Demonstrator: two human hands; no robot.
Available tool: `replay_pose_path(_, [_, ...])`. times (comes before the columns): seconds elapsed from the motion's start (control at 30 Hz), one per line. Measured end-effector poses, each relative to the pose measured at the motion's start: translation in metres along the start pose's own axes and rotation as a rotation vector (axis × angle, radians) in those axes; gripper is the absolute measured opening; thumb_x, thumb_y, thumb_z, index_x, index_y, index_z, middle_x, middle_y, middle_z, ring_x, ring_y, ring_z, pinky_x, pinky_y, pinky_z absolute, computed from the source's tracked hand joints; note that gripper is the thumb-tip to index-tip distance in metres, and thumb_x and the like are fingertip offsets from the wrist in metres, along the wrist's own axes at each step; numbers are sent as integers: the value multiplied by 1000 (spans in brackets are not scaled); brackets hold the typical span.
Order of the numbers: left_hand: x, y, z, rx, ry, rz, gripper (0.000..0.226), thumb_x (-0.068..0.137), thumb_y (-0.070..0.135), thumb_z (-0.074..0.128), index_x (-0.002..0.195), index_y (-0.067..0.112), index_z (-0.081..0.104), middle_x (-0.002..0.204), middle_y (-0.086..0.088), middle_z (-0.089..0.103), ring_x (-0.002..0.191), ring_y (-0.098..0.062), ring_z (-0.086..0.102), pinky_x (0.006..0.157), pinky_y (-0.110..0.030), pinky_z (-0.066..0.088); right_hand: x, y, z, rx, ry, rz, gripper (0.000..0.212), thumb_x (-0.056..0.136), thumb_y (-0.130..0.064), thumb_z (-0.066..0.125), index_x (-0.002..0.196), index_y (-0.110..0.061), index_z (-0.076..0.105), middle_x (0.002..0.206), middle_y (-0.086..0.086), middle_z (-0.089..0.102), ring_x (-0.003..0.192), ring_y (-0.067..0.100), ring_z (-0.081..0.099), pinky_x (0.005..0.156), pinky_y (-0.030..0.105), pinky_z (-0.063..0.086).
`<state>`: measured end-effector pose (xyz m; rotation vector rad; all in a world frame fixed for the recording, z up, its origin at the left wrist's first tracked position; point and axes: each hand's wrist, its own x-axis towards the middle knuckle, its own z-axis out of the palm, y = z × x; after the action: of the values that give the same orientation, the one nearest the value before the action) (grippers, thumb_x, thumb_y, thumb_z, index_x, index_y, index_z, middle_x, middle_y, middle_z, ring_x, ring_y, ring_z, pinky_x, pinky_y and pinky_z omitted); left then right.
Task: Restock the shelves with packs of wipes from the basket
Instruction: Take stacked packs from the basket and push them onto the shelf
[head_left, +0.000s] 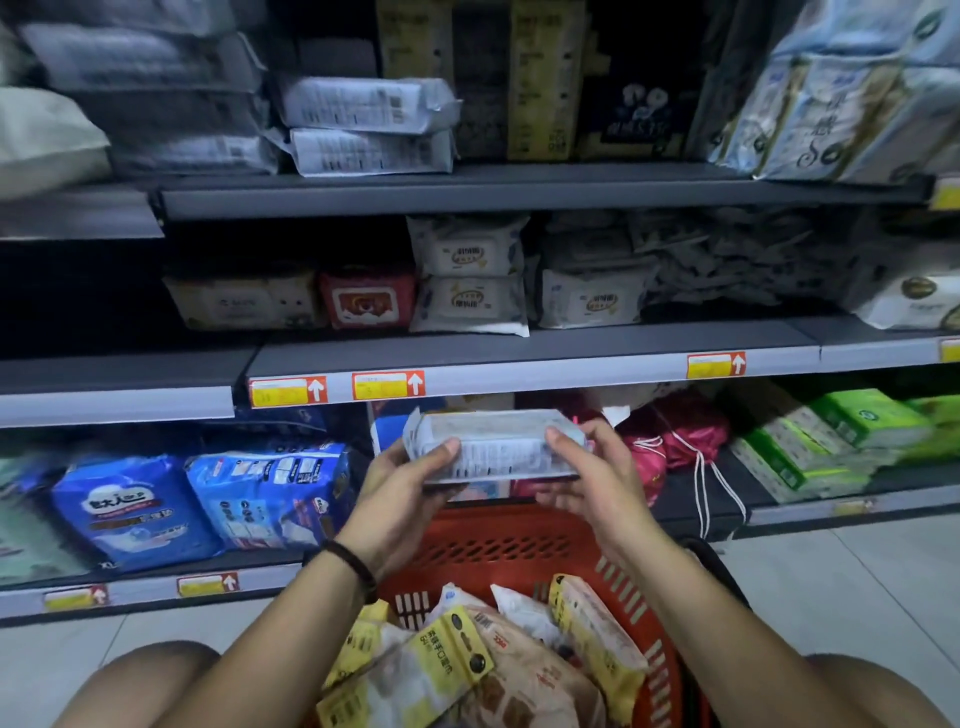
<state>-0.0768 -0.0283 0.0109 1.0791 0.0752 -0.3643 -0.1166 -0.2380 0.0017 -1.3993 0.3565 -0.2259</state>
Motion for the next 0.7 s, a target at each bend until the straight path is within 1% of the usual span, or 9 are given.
replay_pose_path(0.1, [2,19,-10,-32,-33,90,43,86,10,77,126,-1,64,125,-19,75,113,-29,74,91,-38,64,-5,-21,-2,-161,-80,-194,52,69,-41,90,110,-25,63,121,8,73,98,31,76,84,56,63])
replay_pose_path(0.13, [1,26,-12,-31,-52,106,49,86,10,80,130,-5,62,128,-22,73,115,-32,72,93,-41,63,-6,-27,-3,-157,-86,-233,58,66,-41,90,115,-28,64,126,6,72,106,29,74,91,51,61])
replay_pose_path(0.2, [-6,40,-16,-13,-93,115,53,86,10,79,132,-11,59,129,-28,70,113,-35,72,88,-43,65,-8,-39,-4,-138,-119,-285,66,68,-28,95,126,-22,64,129,5,72,114,23,72,98,37,57])
replay_pose_path(0.27, [-16,59,-15,36,-151,149,45,88,6,76,128,-9,61,126,-28,72,108,-33,75,80,-39,66,-9,-53,-1,-137,-153,-341,57,76,-6,92,127,-11,67,124,4,74,108,12,73,91,21,57])
replay_pose_path(0.37, [-22,88,-15,155,-162,302,53,83,2,80,132,8,61,125,-15,76,110,-30,75,86,-43,65,-8,-86,20,-125,-141,-438,46,84,8,79,125,-9,69,121,0,74,96,3,75,83,17,58])
replay_pose_path(0.43, [-18,113,-10,252,-59,447,63,78,10,88,133,17,59,127,-7,75,116,-29,73,95,-53,61,1,-114,39,-105,-98,-531,41,86,5,79,122,-11,70,119,0,73,99,1,74,88,22,59])
replay_pose_path(0.5, [-15,143,1,258,19,577,60,76,18,91,125,13,57,123,-6,76,115,-28,73,92,-54,61,13,-145,62,-43,-52,-599,33,87,-2,81,115,-15,70,115,4,75,101,7,73,91,29,59])
replay_pose_path(0.6, [-10,196,23,294,34,732,40,82,19,82,113,8,58,118,-5,77,102,-22,78,77,-48,66,33,-193,97,-5,-5,-684,19,91,-9,80,106,-18,72,104,7,79,92,13,73,84,29,59])
replay_pose_path(0.7, [2,246,42,390,116,928,27,90,13,80,108,5,63,124,-1,70,91,-6,77,61,-30,65,58,-240,129,-17,77,-788,8,93,-18,81,100,-20,76,94,0,80,84,8,71,76,24,56])
